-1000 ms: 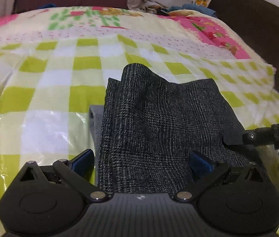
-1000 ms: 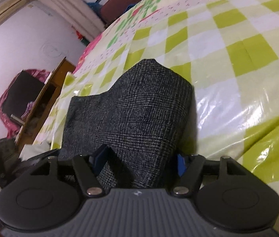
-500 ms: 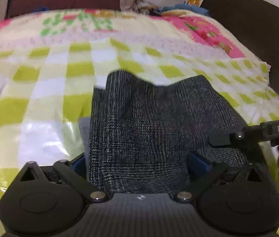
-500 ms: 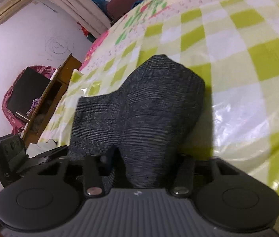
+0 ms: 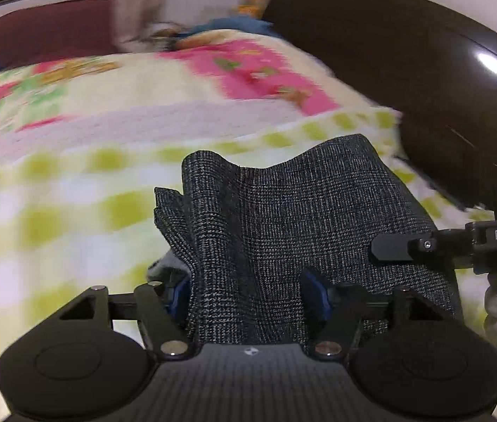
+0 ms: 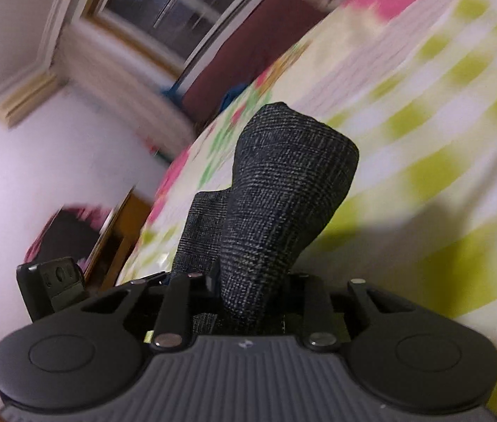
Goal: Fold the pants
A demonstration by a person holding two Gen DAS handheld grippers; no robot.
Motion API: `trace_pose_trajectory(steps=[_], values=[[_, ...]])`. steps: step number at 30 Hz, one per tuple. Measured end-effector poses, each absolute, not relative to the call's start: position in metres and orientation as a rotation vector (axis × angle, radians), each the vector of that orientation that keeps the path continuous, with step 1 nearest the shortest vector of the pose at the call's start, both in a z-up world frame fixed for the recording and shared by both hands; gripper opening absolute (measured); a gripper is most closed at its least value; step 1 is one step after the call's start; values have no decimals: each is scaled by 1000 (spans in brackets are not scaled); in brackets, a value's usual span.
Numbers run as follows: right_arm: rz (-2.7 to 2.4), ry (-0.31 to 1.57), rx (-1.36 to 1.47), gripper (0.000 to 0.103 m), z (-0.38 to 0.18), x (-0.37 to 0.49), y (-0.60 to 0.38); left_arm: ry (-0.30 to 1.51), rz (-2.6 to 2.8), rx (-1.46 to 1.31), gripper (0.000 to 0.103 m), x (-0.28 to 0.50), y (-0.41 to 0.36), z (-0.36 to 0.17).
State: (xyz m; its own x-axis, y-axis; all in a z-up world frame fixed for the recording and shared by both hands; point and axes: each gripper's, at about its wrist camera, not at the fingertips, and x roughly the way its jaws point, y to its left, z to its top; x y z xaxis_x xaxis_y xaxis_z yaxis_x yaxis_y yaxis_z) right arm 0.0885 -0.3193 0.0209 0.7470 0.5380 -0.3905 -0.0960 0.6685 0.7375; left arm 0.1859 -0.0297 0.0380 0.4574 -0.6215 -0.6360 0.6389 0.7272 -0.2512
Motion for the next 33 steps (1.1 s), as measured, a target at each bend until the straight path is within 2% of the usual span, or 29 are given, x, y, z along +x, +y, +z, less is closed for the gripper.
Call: trace_pose_trajectory(steps=[8, 13, 16, 20, 24, 29, 31, 32, 33], values=[[-4, 512, 801, 26, 43, 47, -514, 723, -1086, 198, 75, 221, -284, 48], [-332, 654, 705, 40, 16, 44, -597, 762, -1055, 383, 77, 221, -411, 9], [-375, 625, 671, 41, 10, 23, -595, 735, -1037, 402, 87, 205, -420, 0], [-502, 493, 470, 43, 29, -2, -564, 653, -978, 427, 87, 192, -406, 11], [-389, 416, 351, 42, 40, 12, -530, 547, -869, 410, 88, 191, -403, 25], [-278, 483, 346, 42, 43, 88, -546, 659, -799, 482, 94, 209, -424, 8], [-209, 545, 324, 42, 40, 118, -545, 670, -776, 445, 101, 213, -418, 8], [-188, 579, 312, 37, 34, 131, -542, 663, -769, 442, 102, 213, -415, 7], [-189, 629, 302, 37, 26, 147, -542, 658, -765, 444, 103, 213, -412, 4]])
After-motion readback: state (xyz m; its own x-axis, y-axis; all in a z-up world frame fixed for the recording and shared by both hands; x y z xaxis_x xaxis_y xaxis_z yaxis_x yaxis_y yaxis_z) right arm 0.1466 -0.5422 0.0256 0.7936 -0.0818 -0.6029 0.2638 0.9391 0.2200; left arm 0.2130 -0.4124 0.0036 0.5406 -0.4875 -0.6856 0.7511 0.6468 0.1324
